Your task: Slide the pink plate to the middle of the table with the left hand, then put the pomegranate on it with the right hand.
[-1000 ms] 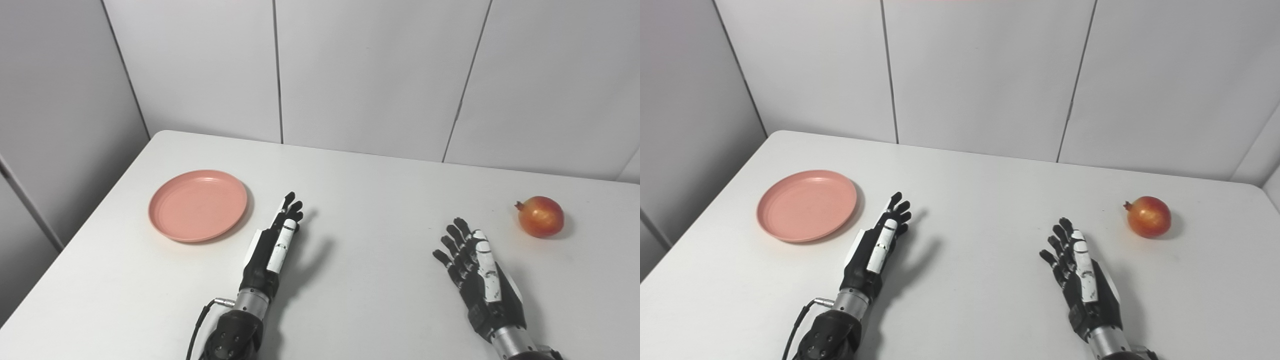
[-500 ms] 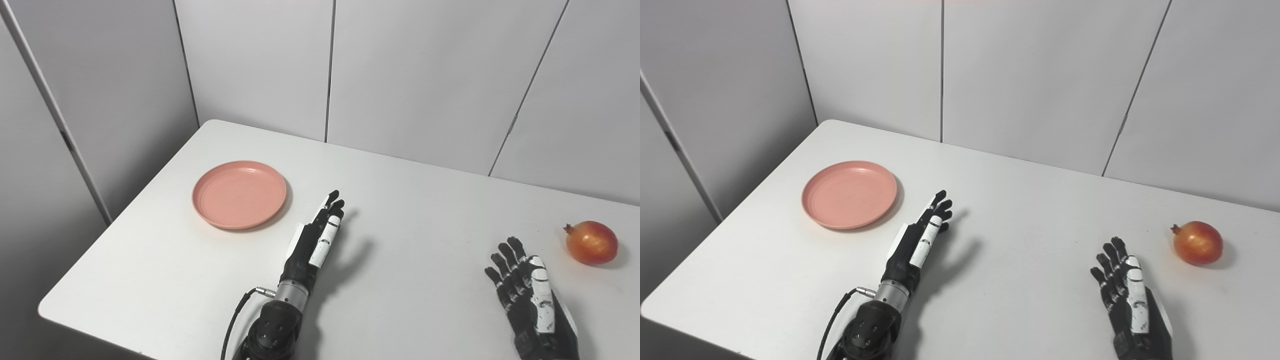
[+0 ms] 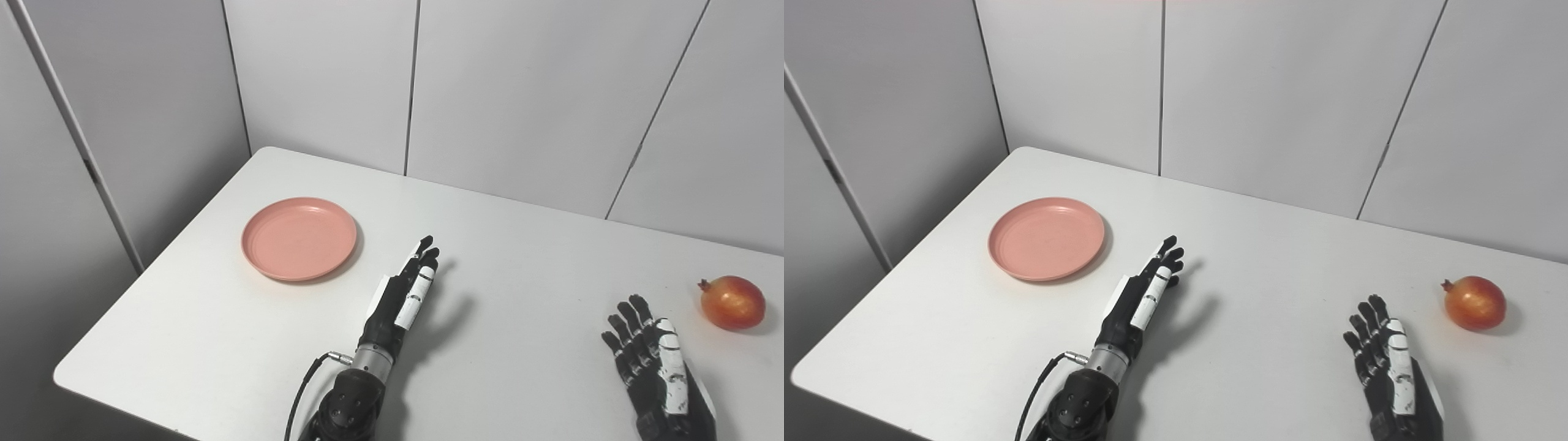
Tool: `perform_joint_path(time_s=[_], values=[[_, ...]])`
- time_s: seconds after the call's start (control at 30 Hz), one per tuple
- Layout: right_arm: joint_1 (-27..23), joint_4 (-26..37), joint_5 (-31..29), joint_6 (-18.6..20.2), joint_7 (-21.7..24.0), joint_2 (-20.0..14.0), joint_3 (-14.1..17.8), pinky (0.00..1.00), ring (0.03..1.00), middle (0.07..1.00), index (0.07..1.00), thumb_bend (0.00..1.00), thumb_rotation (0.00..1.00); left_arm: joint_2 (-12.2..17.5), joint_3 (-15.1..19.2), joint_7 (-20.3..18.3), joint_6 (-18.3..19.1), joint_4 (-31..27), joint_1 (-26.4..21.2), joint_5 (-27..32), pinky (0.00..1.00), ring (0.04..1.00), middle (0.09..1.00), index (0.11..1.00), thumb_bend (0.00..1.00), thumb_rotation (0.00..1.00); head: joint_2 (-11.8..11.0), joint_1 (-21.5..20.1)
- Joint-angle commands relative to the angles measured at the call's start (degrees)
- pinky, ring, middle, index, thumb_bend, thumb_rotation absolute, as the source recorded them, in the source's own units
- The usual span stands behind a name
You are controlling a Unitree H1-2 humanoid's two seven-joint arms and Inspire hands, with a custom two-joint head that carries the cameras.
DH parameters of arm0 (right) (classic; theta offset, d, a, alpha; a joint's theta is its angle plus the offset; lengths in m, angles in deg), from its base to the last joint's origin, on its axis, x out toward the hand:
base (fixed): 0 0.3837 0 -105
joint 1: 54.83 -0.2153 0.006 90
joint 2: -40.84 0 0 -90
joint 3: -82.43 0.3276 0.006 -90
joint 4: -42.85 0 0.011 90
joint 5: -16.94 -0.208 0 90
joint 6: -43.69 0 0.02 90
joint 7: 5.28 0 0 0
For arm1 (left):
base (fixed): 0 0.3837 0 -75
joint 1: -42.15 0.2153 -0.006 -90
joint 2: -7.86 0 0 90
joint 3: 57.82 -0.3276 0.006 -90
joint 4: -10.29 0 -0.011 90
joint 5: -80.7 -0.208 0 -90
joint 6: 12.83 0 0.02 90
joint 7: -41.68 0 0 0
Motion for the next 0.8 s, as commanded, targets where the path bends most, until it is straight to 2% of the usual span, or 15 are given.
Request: perform_joint_path(time_s=[0.0,0.4,0.77], values=[[-0.7,1.0,0.0,-0.8,-0.2,0.0,0.1,1.00,1.000,1.000,1.000,0.22,1.00,-0.7,-0.7,-0.6,-0.3,2.7,1.4,0.3,0.91,0.930,0.942,0.940,0.38,1.00,0.0,-0.1],[-0.6,1.4,0.1,-0.9,-0.7,0.7,-0.2,1.00,1.000,1.000,1.000,0.20,1.00,-0.3,-0.2,-0.9,-1.3,1.6,1.6,1.1,0.91,0.930,0.941,0.936,0.38,1.00,-0.4,-0.8],[-0.7,1.1,0.8,-1.2,-1.1,1.1,-0.3,1.00,1.000,1.000,1.000,0.21,1.00,-0.7,-0.9,-2.7,0.6,-4.1,1.3,2.8,0.93,0.933,0.948,0.939,0.40,1.00,-0.8,-0.7]])
